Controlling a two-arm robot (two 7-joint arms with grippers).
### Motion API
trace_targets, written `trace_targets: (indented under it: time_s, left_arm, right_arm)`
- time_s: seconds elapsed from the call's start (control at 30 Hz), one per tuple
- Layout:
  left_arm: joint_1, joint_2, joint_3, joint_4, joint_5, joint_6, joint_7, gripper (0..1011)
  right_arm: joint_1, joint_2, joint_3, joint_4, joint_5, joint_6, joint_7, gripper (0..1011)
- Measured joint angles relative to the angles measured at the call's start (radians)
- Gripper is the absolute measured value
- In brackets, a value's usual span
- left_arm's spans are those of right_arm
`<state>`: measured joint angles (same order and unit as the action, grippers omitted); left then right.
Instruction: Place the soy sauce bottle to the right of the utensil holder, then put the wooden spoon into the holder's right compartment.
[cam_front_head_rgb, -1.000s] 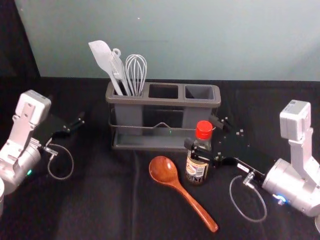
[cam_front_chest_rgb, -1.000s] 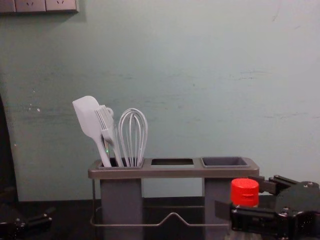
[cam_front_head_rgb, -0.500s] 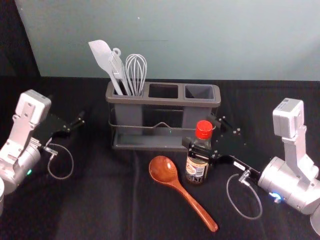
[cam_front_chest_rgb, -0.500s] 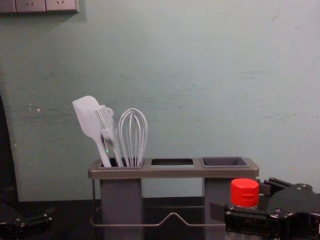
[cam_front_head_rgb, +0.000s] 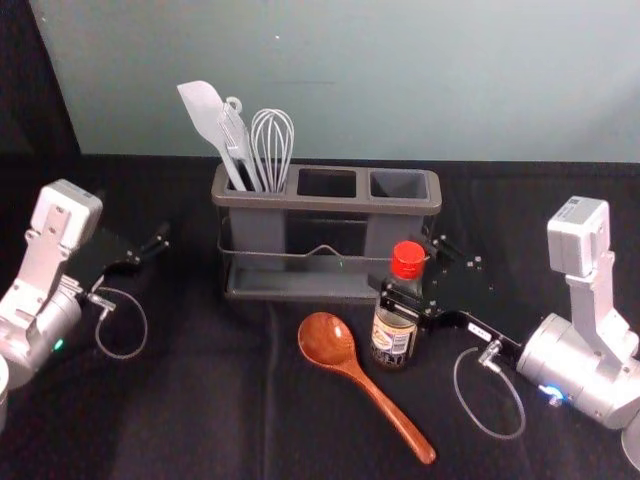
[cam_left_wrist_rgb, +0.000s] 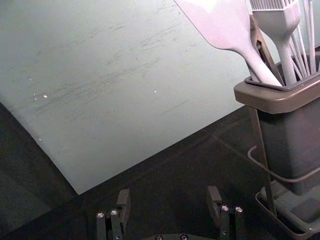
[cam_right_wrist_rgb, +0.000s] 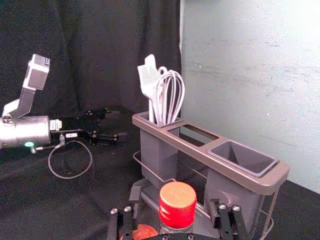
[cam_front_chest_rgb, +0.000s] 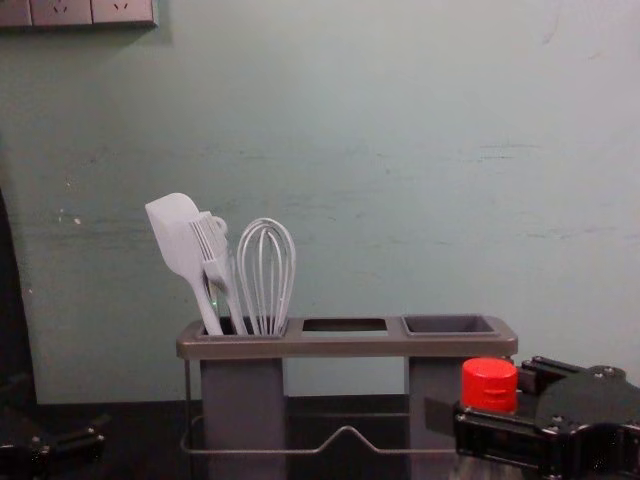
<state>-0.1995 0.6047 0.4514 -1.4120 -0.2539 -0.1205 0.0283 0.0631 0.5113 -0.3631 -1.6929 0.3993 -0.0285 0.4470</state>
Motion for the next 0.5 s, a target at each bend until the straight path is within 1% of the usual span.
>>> trace_targets:
  time_s: [0.07,0.13,0.17,0.23,0.33,0.37,0.4,0.43,0.5]
  left_arm:
    - [0.0,0.0,0.0,0.0,0.0,0.0,0.0,1005]
    - [0.0,0.0,0.0,0.0,0.0,0.0,0.0,1005]
    - [0.0,0.0,0.0,0.0,0.0,0.0,0.0,1005]
    - [0.0,0.0,0.0,0.0,0.0,0.0,0.0,1005]
    - [0.0,0.0,0.0,0.0,0.0,0.0,0.0,1005]
    - [0.0,0.0,0.0,0.0,0.0,0.0,0.0,1005]
    - [0.0,0.0,0.0,0.0,0.0,0.0,0.0,1005]
    - [0.0,0.0,0.0,0.0,0.0,0.0,0.0,1005]
    - [0.0,0.0,0.0,0.0,0.0,0.0,0.0,1005]
  right_arm:
    - [0.0,0.0,0.0,0.0,0.0,0.0,0.0,787]
    - [0.0,0.0,0.0,0.0,0.0,0.0,0.0,711]
    - [0.0,0.0,0.0,0.0,0.0,0.0,0.0,692]
    - [-0.001,0.001,0.001,-0.001,0.001,-0.001,0.0,609]
    - [-0.001,0.001,0.001,-0.001,0.001,-0.001,0.001,538]
    - [-0.001,0.001,0.001,-0.001,0.001,-0.001,0.001,489]
    - [-0.001,0.001,0.001,-0.001,0.001,-0.001,0.001,481]
    - [-0.001,0.001,0.001,-0.001,0.001,-0.001,0.001,430]
    - [-0.001,0.001,0.001,-0.001,0.001,-0.001,0.001,392]
